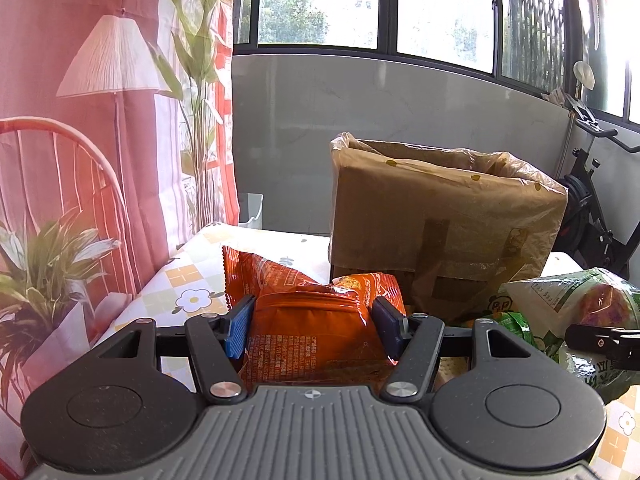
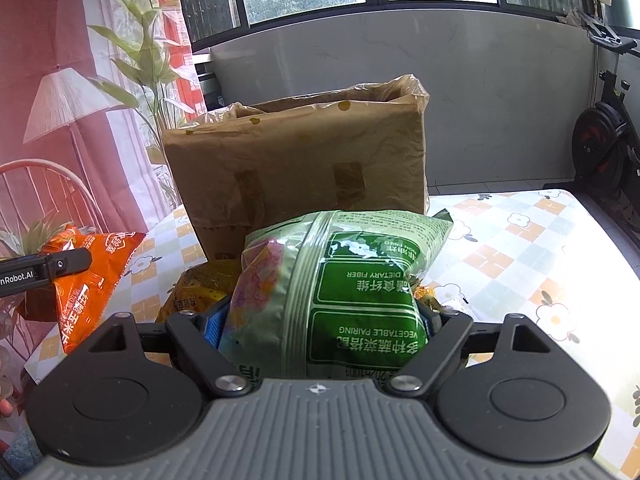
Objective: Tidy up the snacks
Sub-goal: 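Lift both held bags and carry them up over the lined box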
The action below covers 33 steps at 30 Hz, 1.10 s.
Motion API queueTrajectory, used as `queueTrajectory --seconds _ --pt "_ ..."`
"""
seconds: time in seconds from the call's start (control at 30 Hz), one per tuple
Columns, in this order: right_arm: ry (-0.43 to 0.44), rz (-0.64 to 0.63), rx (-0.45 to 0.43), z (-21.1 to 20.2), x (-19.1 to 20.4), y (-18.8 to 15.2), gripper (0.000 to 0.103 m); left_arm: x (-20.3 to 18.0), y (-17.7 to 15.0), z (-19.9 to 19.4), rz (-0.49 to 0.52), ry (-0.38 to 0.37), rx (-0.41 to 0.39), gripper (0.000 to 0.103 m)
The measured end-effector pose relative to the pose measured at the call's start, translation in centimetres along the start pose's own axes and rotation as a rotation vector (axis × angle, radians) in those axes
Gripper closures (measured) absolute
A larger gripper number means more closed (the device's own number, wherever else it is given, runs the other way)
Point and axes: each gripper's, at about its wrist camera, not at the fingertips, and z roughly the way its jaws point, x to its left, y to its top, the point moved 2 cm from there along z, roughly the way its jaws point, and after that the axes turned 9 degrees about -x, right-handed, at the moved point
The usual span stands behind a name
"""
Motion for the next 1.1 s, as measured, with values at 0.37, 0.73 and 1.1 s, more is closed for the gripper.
queueTrajectory --seconds 0.37,0.73,1.1 --pt "0.010 -0.008 -0.019 1.1 -0.9 1.8 0.019 -0.4 1.6 0.6 0.001 -0.014 -0.028 0.038" --pt "0.013 0.008 -0.091 0.5 -1.2 4.3 0.019 -0.9 3.4 0.8 0.004 -0.053 -0.071 0.038" --pt "0.035 -0.033 -0.201 1.8 -1.3 12.3 0.019 -2.0 10.2 4.0 0.049 -0.056 -0.160 0.038"
